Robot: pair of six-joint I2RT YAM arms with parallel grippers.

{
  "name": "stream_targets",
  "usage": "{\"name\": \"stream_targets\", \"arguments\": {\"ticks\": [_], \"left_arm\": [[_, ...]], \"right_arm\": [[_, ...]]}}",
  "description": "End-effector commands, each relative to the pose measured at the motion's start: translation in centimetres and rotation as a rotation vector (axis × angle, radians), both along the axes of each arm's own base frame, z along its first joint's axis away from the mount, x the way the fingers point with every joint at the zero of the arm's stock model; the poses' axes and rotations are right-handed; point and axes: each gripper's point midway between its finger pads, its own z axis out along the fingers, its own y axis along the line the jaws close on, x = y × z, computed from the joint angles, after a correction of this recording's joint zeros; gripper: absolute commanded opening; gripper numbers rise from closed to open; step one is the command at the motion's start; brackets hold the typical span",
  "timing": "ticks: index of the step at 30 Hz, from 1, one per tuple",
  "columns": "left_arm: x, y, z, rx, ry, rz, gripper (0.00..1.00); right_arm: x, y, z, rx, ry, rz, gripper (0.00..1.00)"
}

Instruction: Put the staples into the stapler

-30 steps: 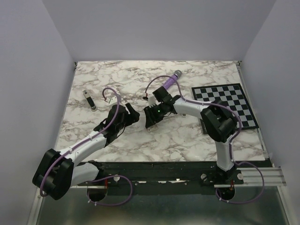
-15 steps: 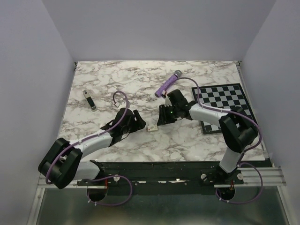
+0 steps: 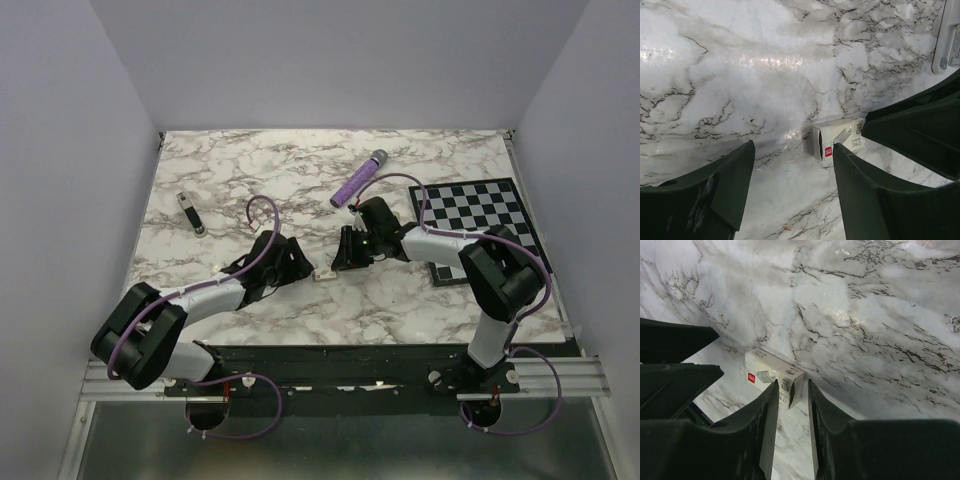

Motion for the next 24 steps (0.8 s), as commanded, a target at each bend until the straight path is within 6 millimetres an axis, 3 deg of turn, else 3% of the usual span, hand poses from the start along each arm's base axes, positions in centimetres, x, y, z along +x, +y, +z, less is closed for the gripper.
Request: {"name": "stream_targets", "arguments": {"ticks": [1, 11, 18, 24], "left_arm": [[0.5, -1.3, 0.9, -0.037, -0.011, -0.023, 0.71], [0.2, -1.7, 0.3, -0.033, 0.015, -0.035, 0.7], [0.2, -2.0, 0.3, -0.028, 0.019, -0.046, 0.67], [0.2, -2.1, 0.2, 0.008, 0.033, -0.044, 0.59]], "right_arm": [[-0.4, 0.4, -0.8, 0.033, 0.041, 0.0, 0.37], [-1.4, 0.9, -1.8, 0.047, 0.107, 0.044, 0.33], [-1.2, 0.8, -1.6, 0.043, 0.094, 0.046, 0.19], [-1.2, 0.7, -1.6, 0.038, 0.087, 0.047, 0.15]]}}
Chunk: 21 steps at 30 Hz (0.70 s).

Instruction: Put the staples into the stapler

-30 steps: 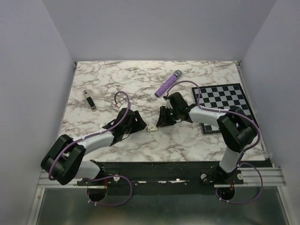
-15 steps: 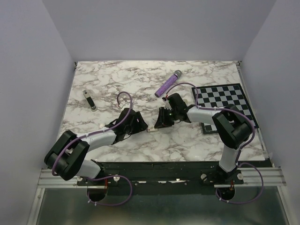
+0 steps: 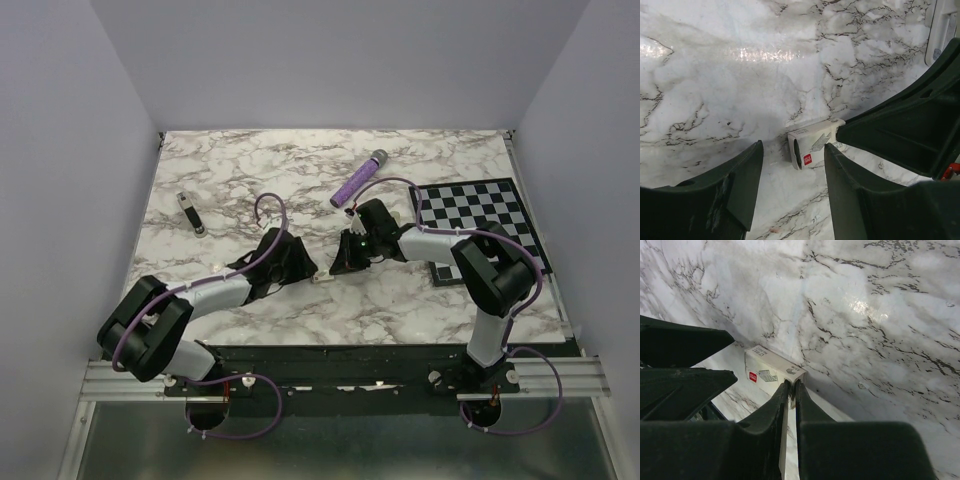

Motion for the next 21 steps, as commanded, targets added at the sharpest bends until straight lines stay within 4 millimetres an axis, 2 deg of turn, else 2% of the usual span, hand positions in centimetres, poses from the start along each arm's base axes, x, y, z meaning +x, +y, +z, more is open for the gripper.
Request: {"name": "stream_targets", "arguments": {"ticks": [1, 7, 11, 15, 21], "left_arm": [[0.2, -0.5, 0.2, 0.022, 0.016, -0.005, 0.55], [0.2, -0.1, -0.1, 0.08, 0.035, 0.004, 0.45], [-0.3, 0.3, -0.9, 0.117, 0.065, -0.002, 0.42], [-0.3, 0.1, -1.0, 0.133, 0.074, -0.015, 0.4], [-0.5, -0.1, -1.5, 0.148, 0.09, -0.028, 0.29]], "right_arm": [[-0.2, -0.4, -0.7, -0.024, 0.006, 0.011, 0.15], [-0.1, -0.5, -0.8, -0.03, -0.001, 0.008, 0.15], [-0.1, -0.5, -0.9, -0.029, 0.002, 0.01, 0.15], [-0.1, -0.5, -0.9, -0.03, 0.003, 0.01, 0.15], [-0.1, -0.5, -0.9, -0.031, 0.002, 0.009, 0.15]]}}
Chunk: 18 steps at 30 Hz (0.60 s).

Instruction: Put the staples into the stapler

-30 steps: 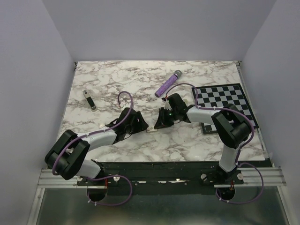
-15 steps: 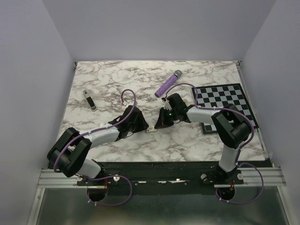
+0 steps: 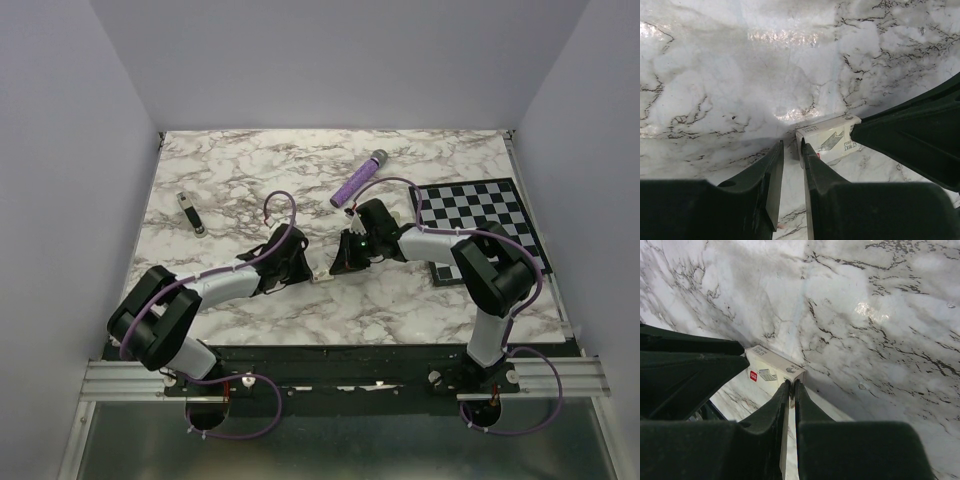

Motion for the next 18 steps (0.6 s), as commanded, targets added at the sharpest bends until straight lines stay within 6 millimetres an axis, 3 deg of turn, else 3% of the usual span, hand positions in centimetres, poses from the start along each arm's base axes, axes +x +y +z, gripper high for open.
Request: {"name": "stream_targets", "arguments": {"ticks": [1, 18], "left_arm": [[0.0, 0.0, -0.2, 0.037, 0.004, -0.01, 0.29], [-0.4, 1.2, 0.0, 0.112, 0.003, 0.008, 0.28]], "right_arm": [[-0.1, -0.5, -1.0, -0.032, 0.007, 0.006, 0.15], [-0.1, -0.6, -0.8, -0.029, 0.002, 0.0, 0.15]]}}
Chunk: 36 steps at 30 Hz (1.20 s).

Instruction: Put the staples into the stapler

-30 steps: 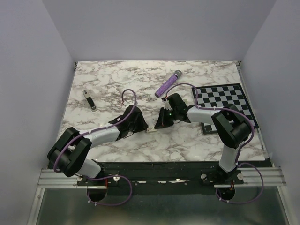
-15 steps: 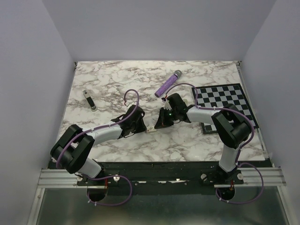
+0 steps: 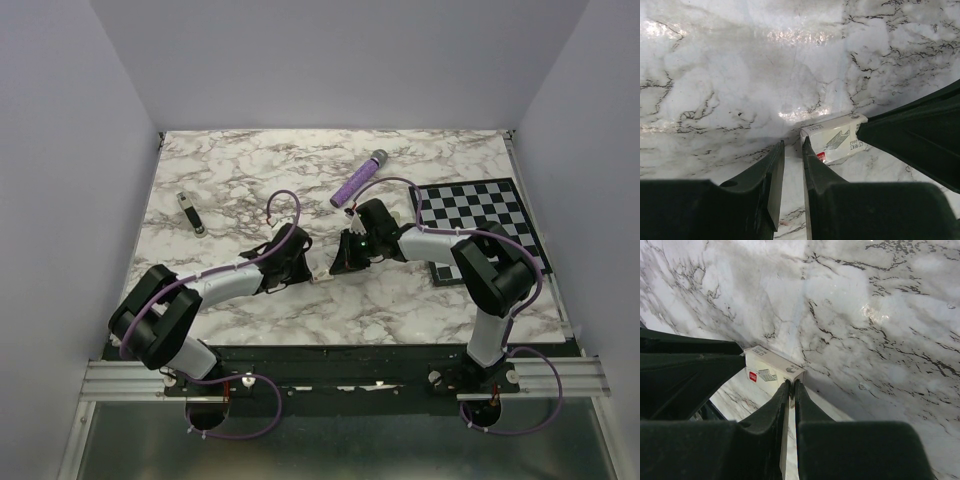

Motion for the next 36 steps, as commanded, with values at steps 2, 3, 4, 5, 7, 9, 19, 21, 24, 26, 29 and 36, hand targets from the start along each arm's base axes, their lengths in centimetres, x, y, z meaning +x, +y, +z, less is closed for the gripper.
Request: {"name": "stream_targets", "arguments": {"ticks": [2, 3, 4, 5, 7, 9, 19, 21, 24, 26, 29, 36], "left_arm": [[-0.4, 1.0, -0.1, 0.056, 0.002, 0.004, 0.29], [-0.3, 0.9, 0.0, 0.057, 0.001, 0.002, 0.28], [-0.3, 0.8, 0.0, 0.057, 0.001, 0.001, 0.28], [-0.3, 0.8, -0.1, 0.058, 0.005, 0.0, 0.28], [-0.4, 0.6, -0.1, 0.057, 0.005, -0.009, 0.28], [-0.3, 0.3, 0.0, 0.057, 0.002, -0.018, 0.28], [-0.1, -1.2, 0.0, 0.05, 0.012, -0.061, 0.26], [-0.1, -1.3, -0.1, 0.048, 0.014, -0.065, 0.22], [-0.2, -1.4, -0.1, 0.049, 0.015, -0.069, 0.17], [-0.1, -1.3, 0.0, 0.049, 0.014, -0.067, 0.16], [0.0, -1.4, 0.1, 0.044, 0.011, -0.068, 0.09], [0.1, -1.2, 0.2, 0.063, 0.012, -0.058, 0.0]], "right_arm": [[-0.2, -0.6, -0.9, -0.03, 0.007, 0.002, 0.15], [-0.1, -0.5, -0.9, -0.029, 0.005, 0.0, 0.15], [-0.2, -0.5, -0.9, -0.028, 0.005, 0.001, 0.15], [-0.2, -0.5, -0.8, -0.026, 0.005, 0.002, 0.15], [-0.2, -0.5, -0.8, -0.024, 0.005, 0.002, 0.15], [-0.3, -0.5, -0.7, -0.017, 0.006, 0.003, 0.15], [-0.5, 0.2, -0.3, 0.027, 0.023, 0.01, 0.24], [-0.7, 0.2, -0.4, 0.032, 0.035, 0.009, 0.24], [-0.8, 0.3, -0.4, 0.038, 0.042, 0.012, 0.24], [-0.9, 0.4, -0.5, 0.041, 0.051, 0.015, 0.23], [-1.0, 0.4, -0.5, 0.041, 0.053, 0.016, 0.19], [-0.7, 0.1, -0.4, 0.032, 0.037, -0.001, 0.01]]}}
